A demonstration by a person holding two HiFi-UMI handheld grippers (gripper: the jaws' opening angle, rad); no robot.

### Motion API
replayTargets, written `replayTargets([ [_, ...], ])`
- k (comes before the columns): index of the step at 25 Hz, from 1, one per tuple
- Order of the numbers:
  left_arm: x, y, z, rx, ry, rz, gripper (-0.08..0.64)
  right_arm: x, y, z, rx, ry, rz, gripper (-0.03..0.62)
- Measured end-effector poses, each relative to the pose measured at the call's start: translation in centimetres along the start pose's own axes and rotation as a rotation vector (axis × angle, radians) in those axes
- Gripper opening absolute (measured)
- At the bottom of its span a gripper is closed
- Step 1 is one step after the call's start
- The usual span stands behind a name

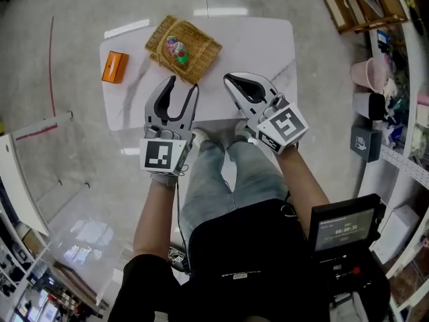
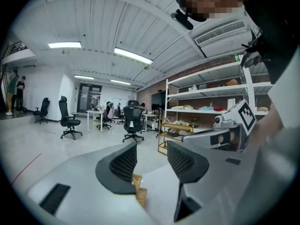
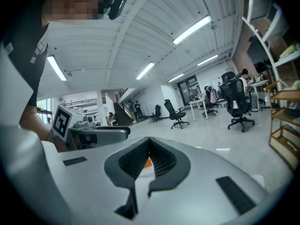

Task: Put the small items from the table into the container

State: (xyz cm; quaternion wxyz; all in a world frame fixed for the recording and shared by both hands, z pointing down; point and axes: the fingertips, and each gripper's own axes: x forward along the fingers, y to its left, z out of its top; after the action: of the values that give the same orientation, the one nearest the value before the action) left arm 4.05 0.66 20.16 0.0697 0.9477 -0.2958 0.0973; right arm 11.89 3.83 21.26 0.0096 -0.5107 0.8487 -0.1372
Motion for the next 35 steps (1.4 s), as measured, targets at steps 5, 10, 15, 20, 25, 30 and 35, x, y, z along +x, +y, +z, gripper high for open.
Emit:
replayTargets([
  [5,-2.6,-1.3,4.2,0.01,-0.03,-0.026,0.196,-1.3,1.3,5.0,-0.03,-0.054,-0.021,0.009],
  [10,-6.1,-2.1,9.7,0.046,-0.072,-0.037,0.196,-2.6,4.1,11.6,-0.086,-0.125,-0.009,0.009],
  [15,-7.6,-1.9,15.9,0.106,-0.161,-0.047,0.196,-2.5,6.0,17.7,-0.177,-0.202,0.025,0.009],
  [20,-10.2,-3.1,19.6,0.113,-0.191,-0.06,0.196,-4.3,9.3,22.4,-0.216,-0.242,0.056,0.009],
  [25,-12.3,-2.9,22.7,0.099,-0.232,-0.047,0.196,-5.3,12.2,25.6,-0.258,-0.278,0.086,0.009],
  [30,-13.2,-3.0,24.5,0.125,-0.245,-0.049,0.195,-5.9,13.2,26.8,-0.269,-0.288,0.099,0.009],
  [35,-13.5,-2.9,25.7,0.109,-0.263,-0.042,0.195,-5.8,13.3,27.5,-0.244,-0.295,0.108,0.009],
])
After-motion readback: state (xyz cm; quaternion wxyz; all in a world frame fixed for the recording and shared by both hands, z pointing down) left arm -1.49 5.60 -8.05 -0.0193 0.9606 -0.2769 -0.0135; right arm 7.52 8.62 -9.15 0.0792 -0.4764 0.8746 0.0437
